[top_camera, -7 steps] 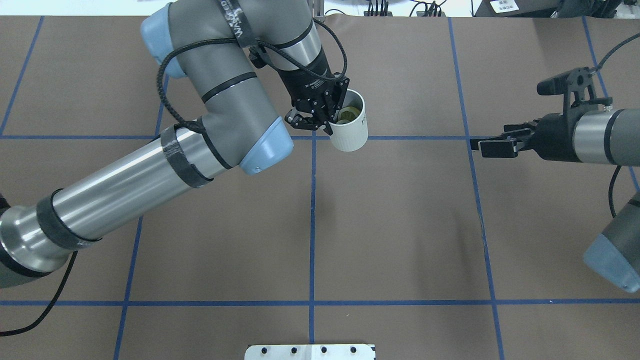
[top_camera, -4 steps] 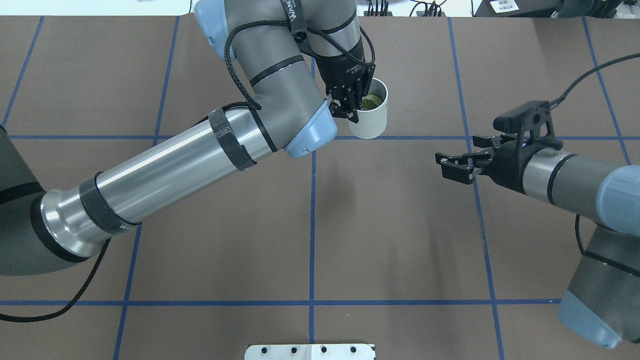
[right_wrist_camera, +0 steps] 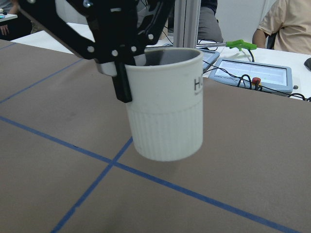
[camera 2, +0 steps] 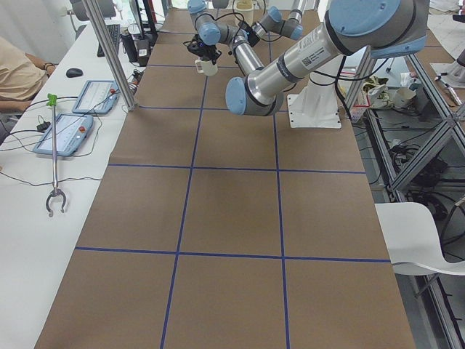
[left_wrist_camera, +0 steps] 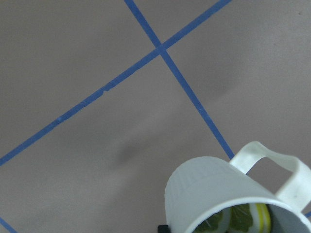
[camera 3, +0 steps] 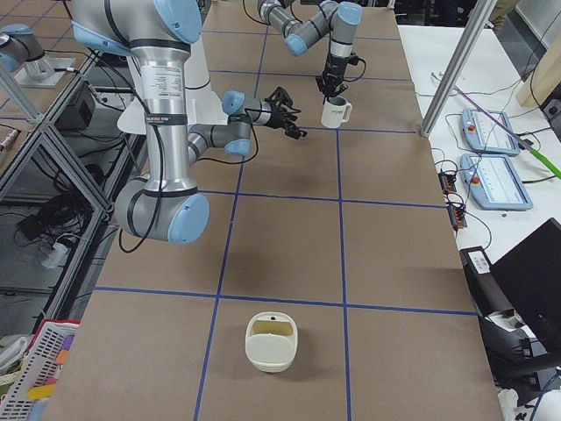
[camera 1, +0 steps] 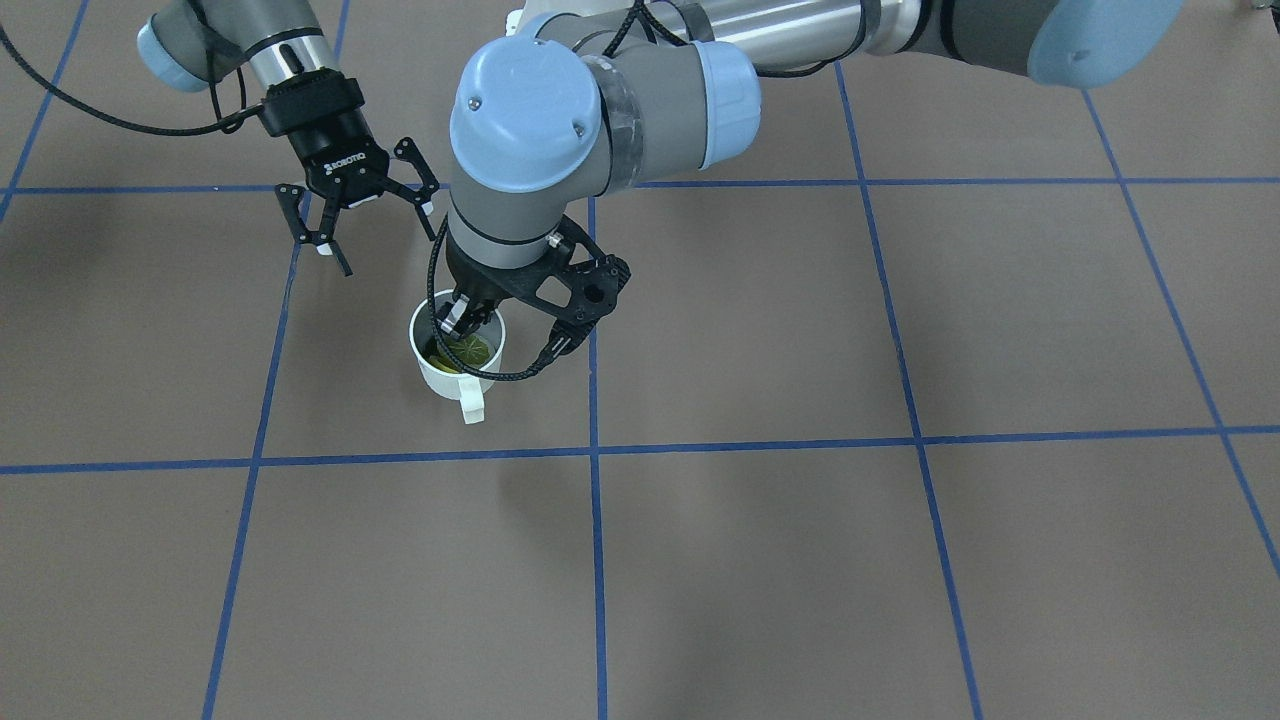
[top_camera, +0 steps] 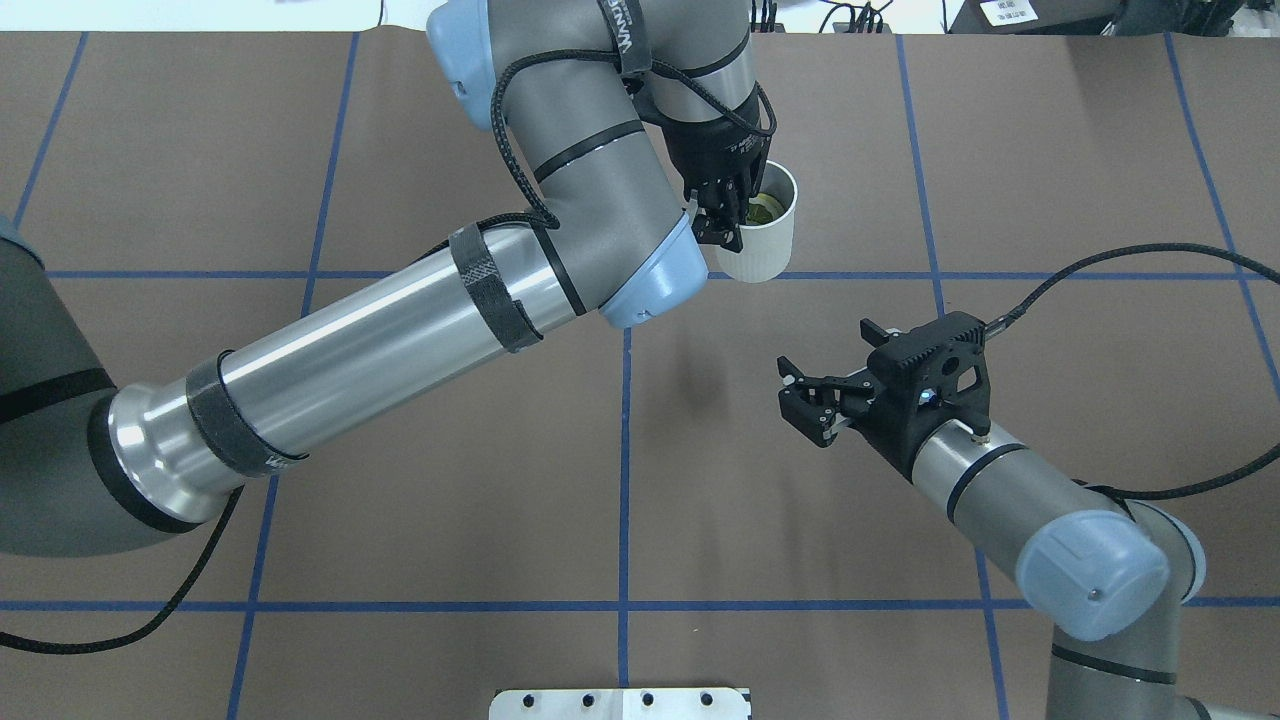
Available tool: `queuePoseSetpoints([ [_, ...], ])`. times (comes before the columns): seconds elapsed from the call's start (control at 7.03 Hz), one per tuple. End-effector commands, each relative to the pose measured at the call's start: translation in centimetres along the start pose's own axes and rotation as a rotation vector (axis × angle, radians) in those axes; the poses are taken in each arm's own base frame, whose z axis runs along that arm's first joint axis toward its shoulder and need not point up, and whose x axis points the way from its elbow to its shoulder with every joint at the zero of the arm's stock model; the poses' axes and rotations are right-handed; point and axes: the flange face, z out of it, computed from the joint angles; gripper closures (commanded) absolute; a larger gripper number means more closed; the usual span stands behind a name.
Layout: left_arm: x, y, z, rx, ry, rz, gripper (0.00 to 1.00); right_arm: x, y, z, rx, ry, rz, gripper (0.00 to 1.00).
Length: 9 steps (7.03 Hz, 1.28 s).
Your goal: Left arm hands cup to right arm to dump lemon
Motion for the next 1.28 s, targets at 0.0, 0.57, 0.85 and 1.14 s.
queuePoseSetpoints([
  [0.0, 0.1, 1.3, -0.4, -0.003, 0.004, -0.010, 1.00, -2.9, 0.3, 1.1, 0.073, 0.036, 0.087, 0.01],
  [0.57, -0.2, 1.6, -0.7, 0.005, -0.017, -0.027, 1.00, -2.5, -0.4, 1.1, 0.132, 0.082, 0.091, 0.01],
  [0.85, -0.7, 2.6, -0.2, -0.004, -0.024, -0.022, 1.00, -2.3, -0.5, 1.1, 0.154, 0.106, 0.087, 0.01],
  [1.14, -1.6, 4.2, 0.6, -0.014, -0.043, -0.012, 1.00, -1.9, 0.1, 1.7, 0.169, 0.136, 0.074, 0.01],
])
